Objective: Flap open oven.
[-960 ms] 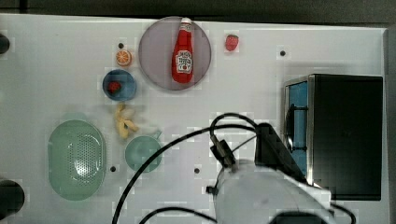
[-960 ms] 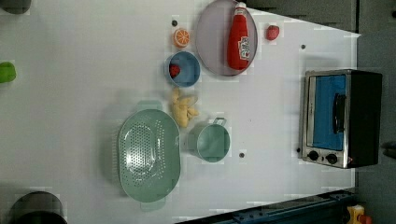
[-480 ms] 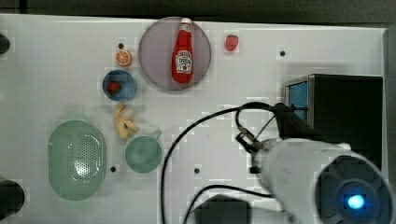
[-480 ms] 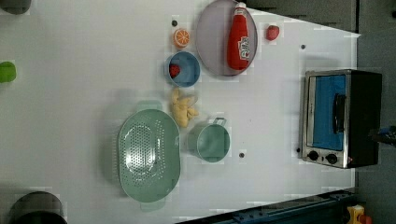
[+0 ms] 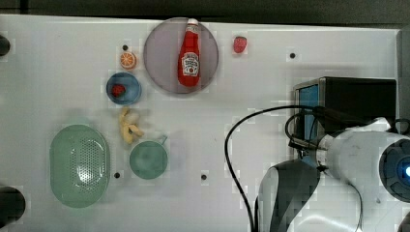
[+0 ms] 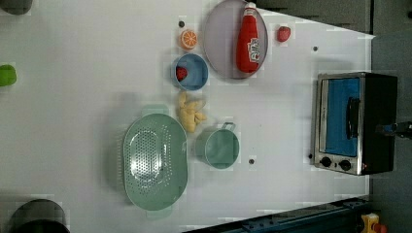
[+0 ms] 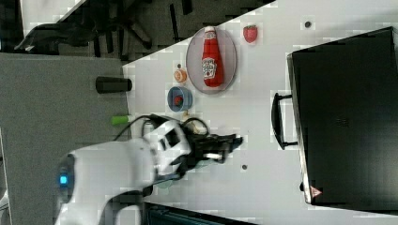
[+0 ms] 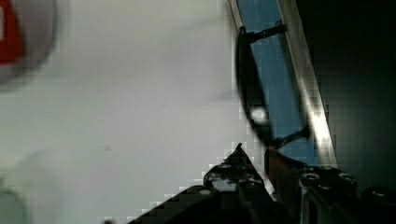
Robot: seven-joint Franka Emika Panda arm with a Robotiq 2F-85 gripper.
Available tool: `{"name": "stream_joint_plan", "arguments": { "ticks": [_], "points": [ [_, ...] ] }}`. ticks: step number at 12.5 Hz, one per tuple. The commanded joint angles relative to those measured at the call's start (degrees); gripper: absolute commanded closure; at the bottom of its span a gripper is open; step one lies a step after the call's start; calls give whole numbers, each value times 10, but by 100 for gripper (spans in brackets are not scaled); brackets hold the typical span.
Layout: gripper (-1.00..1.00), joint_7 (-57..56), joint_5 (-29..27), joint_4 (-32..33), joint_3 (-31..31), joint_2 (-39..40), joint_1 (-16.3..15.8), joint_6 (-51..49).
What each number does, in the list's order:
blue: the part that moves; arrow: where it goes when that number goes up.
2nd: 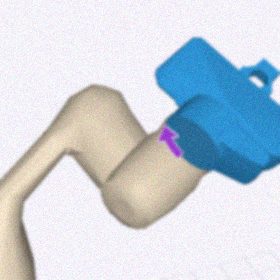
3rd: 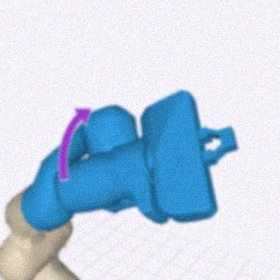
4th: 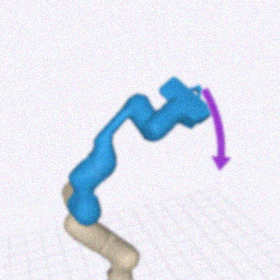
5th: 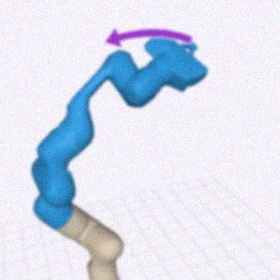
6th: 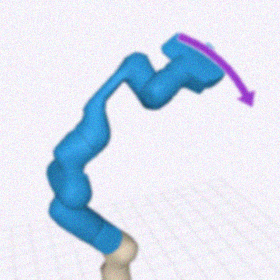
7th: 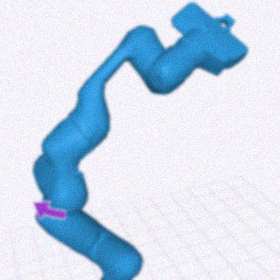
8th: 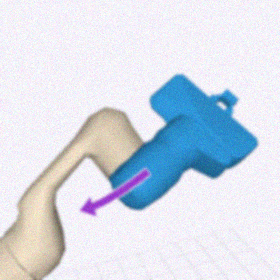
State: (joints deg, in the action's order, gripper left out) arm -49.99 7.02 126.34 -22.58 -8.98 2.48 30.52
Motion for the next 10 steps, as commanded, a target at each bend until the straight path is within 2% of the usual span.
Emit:
{"name": "stream_joint_plan", "arguments": {
  "ticks": [1, 4, 10],
  "points": [
    [65, -126, 3, 5, -10, 23, 4, 72],
    [65, -129, 26, 24, -26, 68, 5, 143],
    [65, -128, 26, 66, -34, 133, 9, 262]
  ]
}}
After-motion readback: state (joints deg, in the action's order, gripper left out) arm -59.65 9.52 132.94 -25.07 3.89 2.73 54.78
